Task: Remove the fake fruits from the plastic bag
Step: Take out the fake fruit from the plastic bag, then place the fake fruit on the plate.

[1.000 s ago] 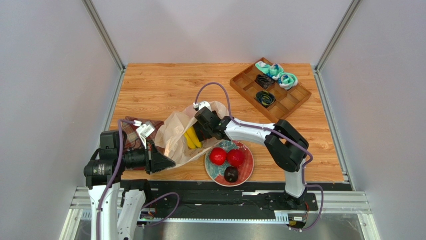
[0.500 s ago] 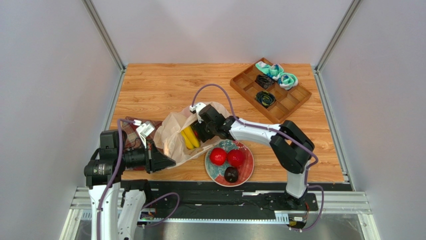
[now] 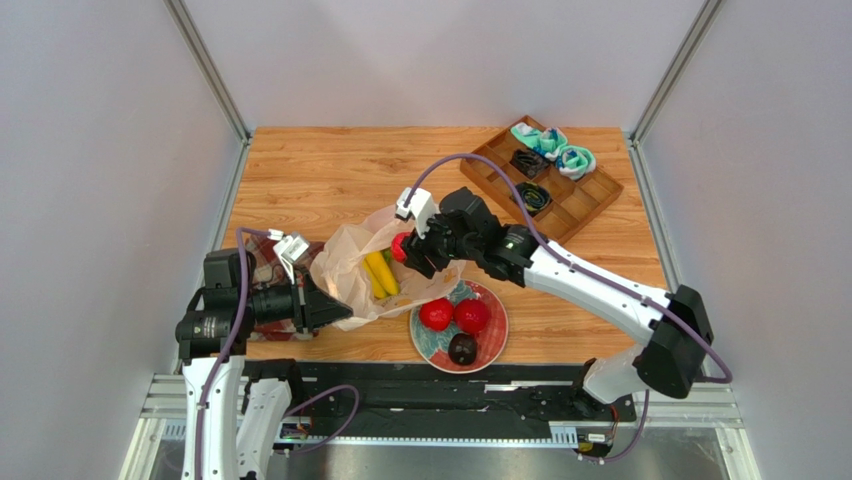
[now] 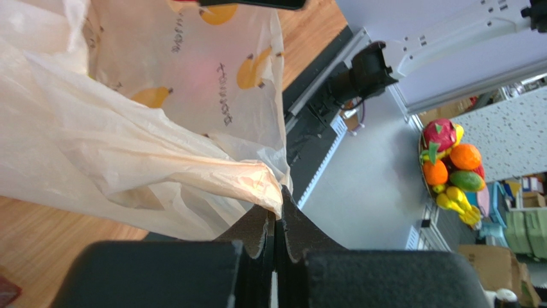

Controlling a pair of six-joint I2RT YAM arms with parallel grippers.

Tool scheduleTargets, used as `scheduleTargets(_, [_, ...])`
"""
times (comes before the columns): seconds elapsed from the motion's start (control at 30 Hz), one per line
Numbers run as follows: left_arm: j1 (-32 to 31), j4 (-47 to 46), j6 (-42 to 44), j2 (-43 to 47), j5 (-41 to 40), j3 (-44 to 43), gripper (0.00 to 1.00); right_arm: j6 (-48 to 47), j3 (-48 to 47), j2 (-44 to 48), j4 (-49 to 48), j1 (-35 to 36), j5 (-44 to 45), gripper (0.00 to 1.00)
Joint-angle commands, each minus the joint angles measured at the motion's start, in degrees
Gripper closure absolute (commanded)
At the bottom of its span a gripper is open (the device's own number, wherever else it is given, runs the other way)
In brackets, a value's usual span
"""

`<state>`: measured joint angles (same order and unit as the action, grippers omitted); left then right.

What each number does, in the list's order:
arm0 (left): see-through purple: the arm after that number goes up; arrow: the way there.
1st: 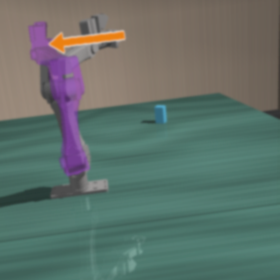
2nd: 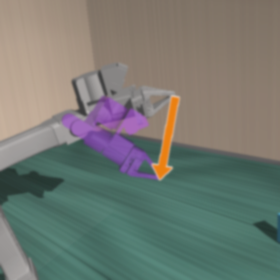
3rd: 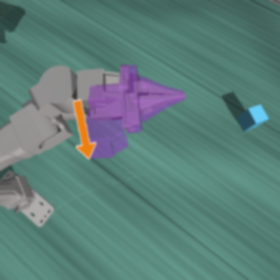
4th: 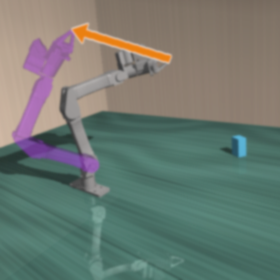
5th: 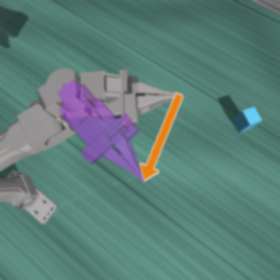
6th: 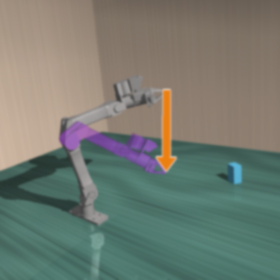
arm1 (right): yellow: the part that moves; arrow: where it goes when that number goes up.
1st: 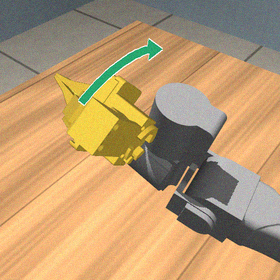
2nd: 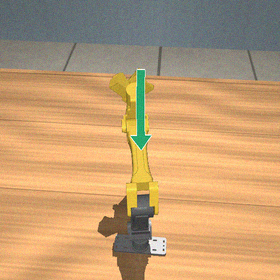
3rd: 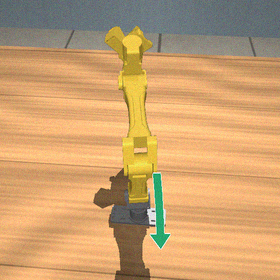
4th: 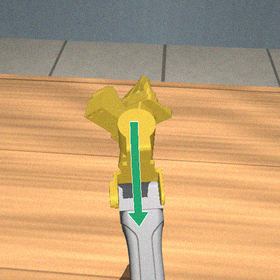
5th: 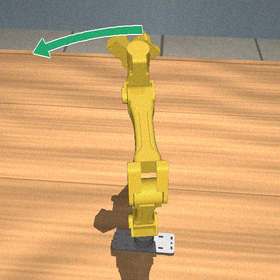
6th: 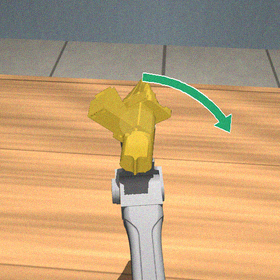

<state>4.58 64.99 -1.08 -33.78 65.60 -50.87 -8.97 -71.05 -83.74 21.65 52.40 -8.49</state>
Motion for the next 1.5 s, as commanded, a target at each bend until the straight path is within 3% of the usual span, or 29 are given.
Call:
scheduleTargets(0.0, [0.25,-6.1,-2.61,-0.41,-3.54,0.77,1.0,-7.28,1.78,9.81,4.63,-0.54,-5.56,1.0])
scheduleTargets(0.1, [0.25,-9.44,-5.59,-0.23,-6.46,2.79,1.0,-12.55,2.31,17.37,10.23,-0.9,-8.56,1.0])
scheduleTargets(0.23, [0.61,-10.24,-6.74,0.21,-7.59,2.63,1.0,-20.36,6.17,26.07,26.54,-2.12,-9.53,1.0])
scheduleTargets(0.43, [0.69,-8.58,-3.93,-1.72,-9.52,-2.37,0.84,-25.83,20.23,37.41,38.1,-5.64,-7.07,1.0])
scheduleTargets(0.5, [0.69,-7.34,-2.96,-2.25,-10.31,-4.23,0.6,-27.5,24.35,39.0,36.81,-6.08,-6.11,1.0])
scheduleTargets(0.53, [0.69,-5.86,-2.87,-2.52,-13.02,-6.41,0.02,-27.42,24.9,39.18,35.67,-6.0,-5.49,1.0])
scheduleTargets(0.6, [0.69,-3.92,-3.05,-2.78,-16.98,-9.23,0.01,-28.03,25.52,38.22,35.31,-6.0,-5.92,1.0])
scheduleTargets(0.73, [0.69,5.72,-1.91,-10.13,-31.9,-25.44,0.01,-31.27,27.88,33.57,35.74,-6.0,-6.63,1.0])
scheduleTargets(0.83, [0.69,11.01,-0.85,-16.99,-32.21,-37.75,0.01,-34.43,29.12,30.58,35.74,-5.99,-8.03,1.0])
scheduleTargets(0.9, [0.69,10.77,-4.96,-19.3,-32.73,-42.53,0.01,-33.75,29.82,28.82,34.17,-5.91,-8.91,0.99])
scheduleTargets(1.1, [0.61,-1.16,-19.12,-23.61,-37.91,-54.67,0.01,-27.42,28.6,24.34,27.49,-6.0,-10.23,0.97])
scheduleTargets(1.3, [0.69,-21.72,-32.74,-25.54,-49.94,-59.69,0.01,-23.12,25.35,18.89,27.57,-6.0,-12.78,0.94])
scheduleTargets(1.4, [0.69,-30.96,-39.68,-26.77,-55.31,-62.59,0.01,-22.58,25.95,17.3,26.61,-6.0,-14.62,0.88])
scheduleTargets(1.43, [1.04,-33.85,-41.27,-28.17,-55.58,-64.68,0.01,-22.32,26.65,17.13,25.38,-6.0,-14.36,0.79])
scheduleTargets(1.47, [5.74,-34.49,-47.37,-29.4,-52.8,-66.27,0.01,-21.97,26.75,17.12,24.68,-6.0,-12.79,0.74])
